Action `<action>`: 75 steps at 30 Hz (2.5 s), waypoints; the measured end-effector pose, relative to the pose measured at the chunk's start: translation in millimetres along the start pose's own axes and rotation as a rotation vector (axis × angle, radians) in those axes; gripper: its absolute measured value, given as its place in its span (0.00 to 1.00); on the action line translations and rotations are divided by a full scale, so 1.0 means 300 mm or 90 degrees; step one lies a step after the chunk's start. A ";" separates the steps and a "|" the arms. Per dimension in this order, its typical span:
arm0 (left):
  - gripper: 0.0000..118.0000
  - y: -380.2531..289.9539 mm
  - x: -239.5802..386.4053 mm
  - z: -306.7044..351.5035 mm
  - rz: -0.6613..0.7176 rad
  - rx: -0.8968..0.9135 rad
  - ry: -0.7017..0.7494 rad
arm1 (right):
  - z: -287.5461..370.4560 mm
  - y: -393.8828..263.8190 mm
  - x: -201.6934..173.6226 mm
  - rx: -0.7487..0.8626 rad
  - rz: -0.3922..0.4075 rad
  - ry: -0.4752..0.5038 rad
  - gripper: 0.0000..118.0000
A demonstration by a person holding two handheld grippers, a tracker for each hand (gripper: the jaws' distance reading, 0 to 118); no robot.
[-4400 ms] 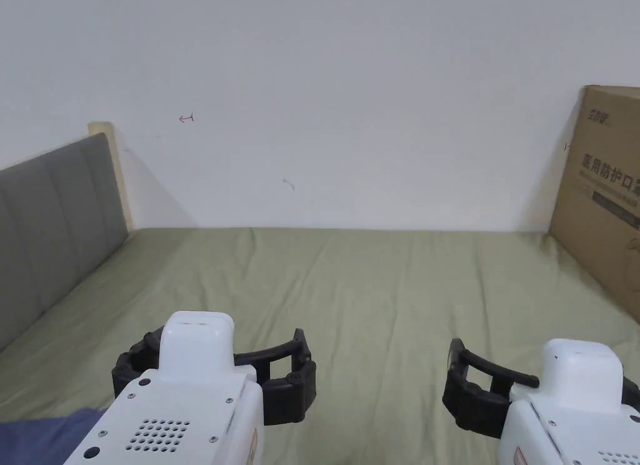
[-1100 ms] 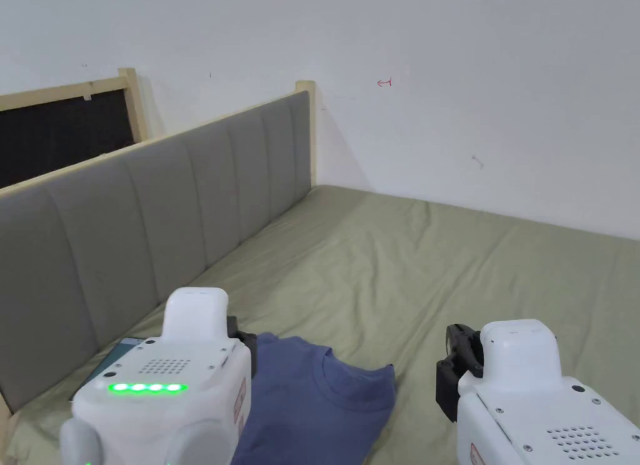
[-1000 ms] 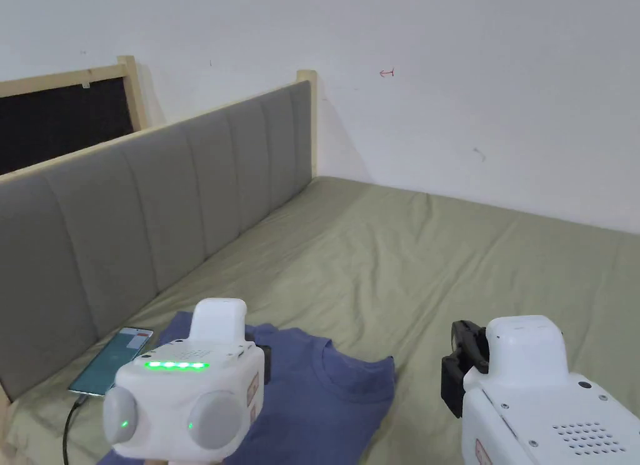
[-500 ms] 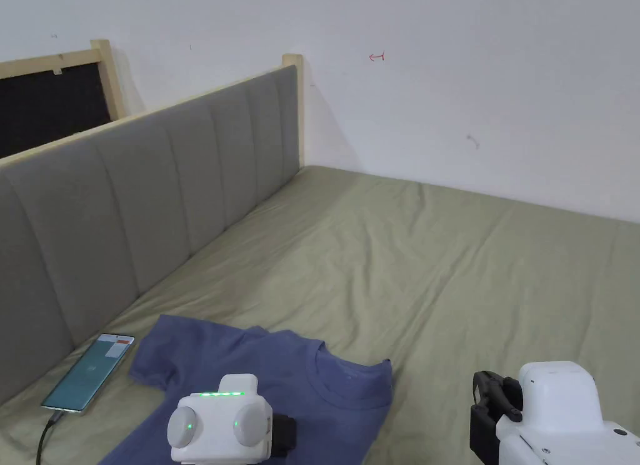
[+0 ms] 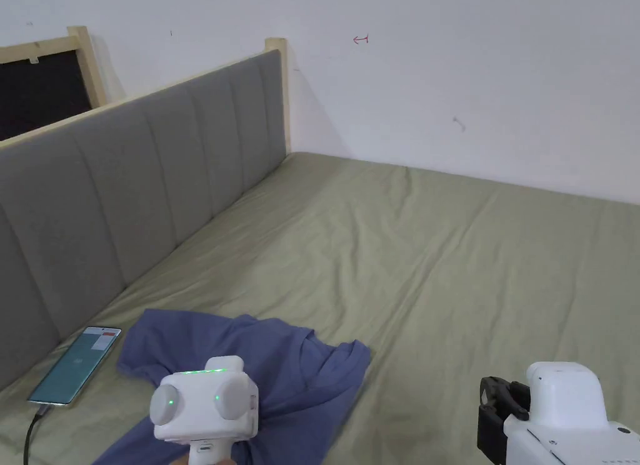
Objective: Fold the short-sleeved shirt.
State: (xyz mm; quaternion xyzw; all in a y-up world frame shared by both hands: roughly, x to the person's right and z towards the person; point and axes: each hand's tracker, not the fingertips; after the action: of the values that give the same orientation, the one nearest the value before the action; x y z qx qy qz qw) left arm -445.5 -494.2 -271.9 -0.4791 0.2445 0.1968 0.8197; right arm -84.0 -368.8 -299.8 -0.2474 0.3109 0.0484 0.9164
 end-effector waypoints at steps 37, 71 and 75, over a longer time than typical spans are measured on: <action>0.17 -0.636 1.274 0.188 -0.470 -0.127 -0.399 | 0.587 -0.212 0.726 0.072 -0.303 -0.356 0.03; 0.79 0.084 0.562 -0.017 -0.191 -0.002 -0.136 | 0.244 -0.212 0.625 -0.053 -0.233 -0.240 0.03; 0.50 0.046 0.582 -0.170 -0.212 -0.083 -0.133 | 0.217 -0.232 0.642 -0.077 -0.228 -0.244 0.03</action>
State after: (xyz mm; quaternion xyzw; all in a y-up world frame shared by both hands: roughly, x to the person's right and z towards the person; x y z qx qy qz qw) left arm -323.7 -517.5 -405.8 -0.5420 0.0619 0.1227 0.8290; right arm 122.9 -410.6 -340.3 -0.3392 0.0797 -0.0502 0.9360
